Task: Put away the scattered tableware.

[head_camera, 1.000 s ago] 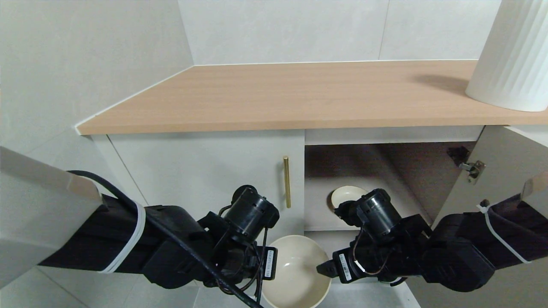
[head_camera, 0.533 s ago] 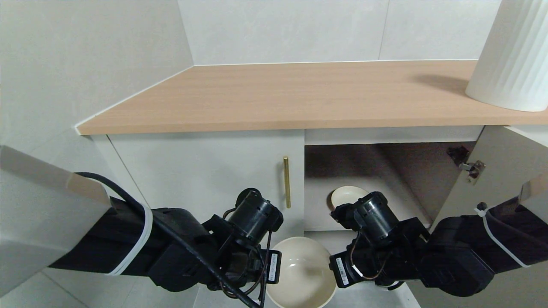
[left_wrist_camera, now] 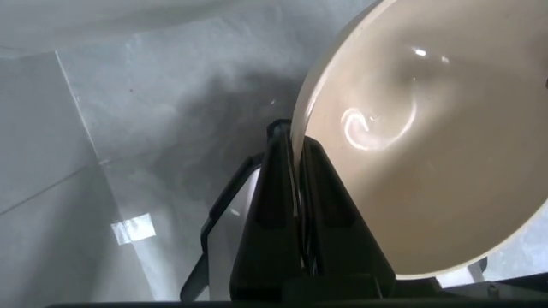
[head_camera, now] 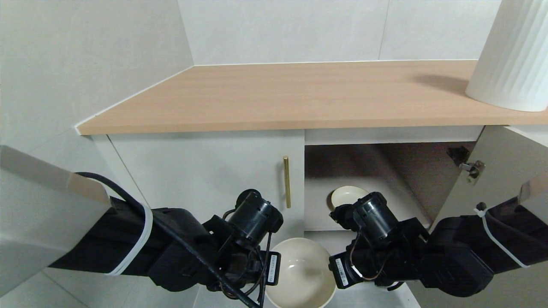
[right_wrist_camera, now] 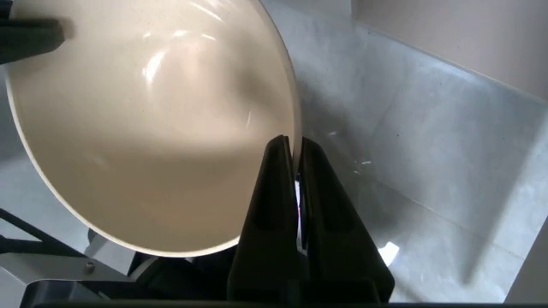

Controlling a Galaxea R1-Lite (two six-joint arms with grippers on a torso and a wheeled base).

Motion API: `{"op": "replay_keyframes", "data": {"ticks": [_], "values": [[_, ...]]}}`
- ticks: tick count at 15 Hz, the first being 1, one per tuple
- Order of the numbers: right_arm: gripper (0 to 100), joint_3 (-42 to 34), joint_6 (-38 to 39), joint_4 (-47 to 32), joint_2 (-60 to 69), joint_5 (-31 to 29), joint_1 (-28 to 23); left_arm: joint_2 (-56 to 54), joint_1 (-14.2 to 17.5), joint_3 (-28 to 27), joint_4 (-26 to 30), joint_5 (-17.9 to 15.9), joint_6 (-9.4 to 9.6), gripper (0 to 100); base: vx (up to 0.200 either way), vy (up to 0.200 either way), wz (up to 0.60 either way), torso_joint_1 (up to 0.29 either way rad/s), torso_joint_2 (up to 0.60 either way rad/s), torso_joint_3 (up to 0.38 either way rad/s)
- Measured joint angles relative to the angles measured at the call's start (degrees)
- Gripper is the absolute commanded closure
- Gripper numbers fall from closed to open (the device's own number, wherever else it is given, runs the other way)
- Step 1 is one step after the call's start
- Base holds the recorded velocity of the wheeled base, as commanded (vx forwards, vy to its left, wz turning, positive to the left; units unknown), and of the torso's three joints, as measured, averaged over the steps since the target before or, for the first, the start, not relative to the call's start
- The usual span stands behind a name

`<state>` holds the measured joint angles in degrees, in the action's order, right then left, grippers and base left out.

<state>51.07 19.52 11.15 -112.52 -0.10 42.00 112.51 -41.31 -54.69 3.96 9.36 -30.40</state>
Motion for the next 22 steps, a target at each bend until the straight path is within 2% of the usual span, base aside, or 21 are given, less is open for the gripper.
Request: {"op": "replay_keyframes", "data": {"ticks": [8,13,16,19,22], "values": [[100,0.0,-0.3,-0.3,-0.4,-0.7,0.0,0.1,0.0,0.0,0.2,0.2,0.05,0,0.0,0.0,0.0,0.0,0.0,0.0],[100,0.0,-2.2,-4.1,-1.8,-5.8,-0.8,-0.1,0.0,-0.1,0.2,0.2,0.05,0,0.0,0.0,0.0,0.0,0.0,0.0],[100,0.1,-3.0,-5.4,-2.0,-8.6,-4.1,-0.3,0.0,-0.1,0.2,0.1,-0.02,0,0.0,0.0,0.0,0.0,0.0,0.0],[100,1.8,-2.4,-5.6,-2.3,-10.0,-10.5,-0.9,0.0,0.0,0.2,0.1,-0.05,0,0.0,0.0,0.0,0.0,0.0,0.0],[100,6.6,5.6,-5.5,-3.5,-9.9,-15.6,-1.3,0.0,0.0,0.2,0.2,-0.05,0,0.0,0.0,0.0,0.0,0.0,0.0]]}}
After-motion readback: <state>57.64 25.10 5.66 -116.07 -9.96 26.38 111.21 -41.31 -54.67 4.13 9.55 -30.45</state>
